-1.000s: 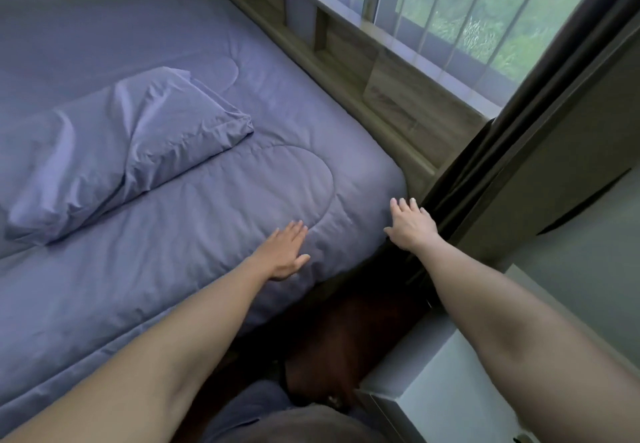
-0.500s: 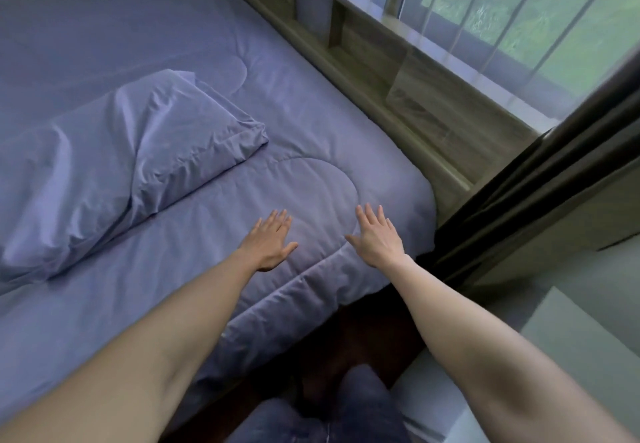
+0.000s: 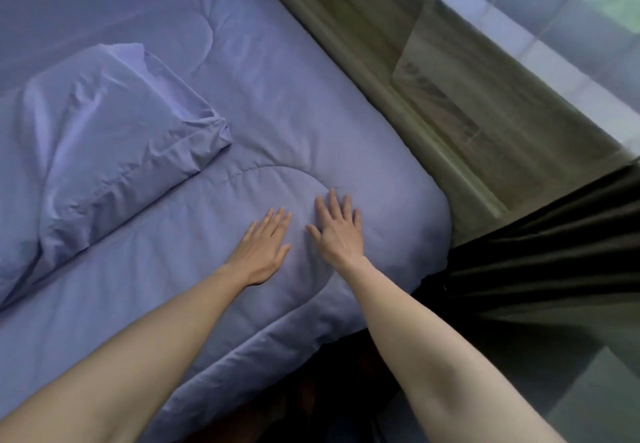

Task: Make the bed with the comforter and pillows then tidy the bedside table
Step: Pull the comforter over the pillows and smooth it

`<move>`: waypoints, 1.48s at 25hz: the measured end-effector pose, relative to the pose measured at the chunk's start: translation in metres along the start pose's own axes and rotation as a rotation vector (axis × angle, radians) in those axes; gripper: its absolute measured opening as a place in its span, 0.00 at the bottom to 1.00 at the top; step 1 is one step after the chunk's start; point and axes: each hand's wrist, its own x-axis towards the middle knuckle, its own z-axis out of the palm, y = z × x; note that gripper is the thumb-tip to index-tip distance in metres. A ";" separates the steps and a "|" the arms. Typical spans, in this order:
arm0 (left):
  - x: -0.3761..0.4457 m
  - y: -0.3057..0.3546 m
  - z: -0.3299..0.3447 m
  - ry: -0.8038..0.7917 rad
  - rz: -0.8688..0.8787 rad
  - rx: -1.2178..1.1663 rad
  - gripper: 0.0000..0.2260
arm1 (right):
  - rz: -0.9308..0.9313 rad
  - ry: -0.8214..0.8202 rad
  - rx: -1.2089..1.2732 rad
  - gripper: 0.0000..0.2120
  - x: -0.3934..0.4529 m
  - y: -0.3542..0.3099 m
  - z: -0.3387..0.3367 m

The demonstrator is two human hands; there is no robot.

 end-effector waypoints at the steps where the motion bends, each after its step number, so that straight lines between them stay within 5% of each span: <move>1: 0.017 0.006 0.001 0.001 0.009 0.005 0.28 | 0.000 0.012 -0.016 0.31 0.011 0.017 0.004; 5: 0.077 0.030 0.013 0.030 0.060 0.043 0.36 | 0.082 0.178 -0.017 0.33 0.033 0.084 0.015; 12: 0.110 0.038 0.051 0.234 0.099 0.200 0.29 | 0.633 0.500 0.445 0.34 0.048 0.138 0.030; 19: 0.113 0.037 0.062 0.292 0.109 0.226 0.29 | 1.175 0.529 1.242 0.39 0.036 0.137 0.039; 23: 0.115 0.036 0.066 0.296 0.105 0.244 0.29 | 1.392 0.464 1.247 0.42 0.039 0.129 0.044; 28: 0.115 0.037 0.063 0.263 0.100 0.246 0.29 | 1.318 0.627 1.122 0.22 0.030 0.132 0.043; 37: 0.104 0.054 0.033 0.194 0.133 0.166 0.30 | 1.046 1.089 1.068 0.15 -0.030 0.183 0.002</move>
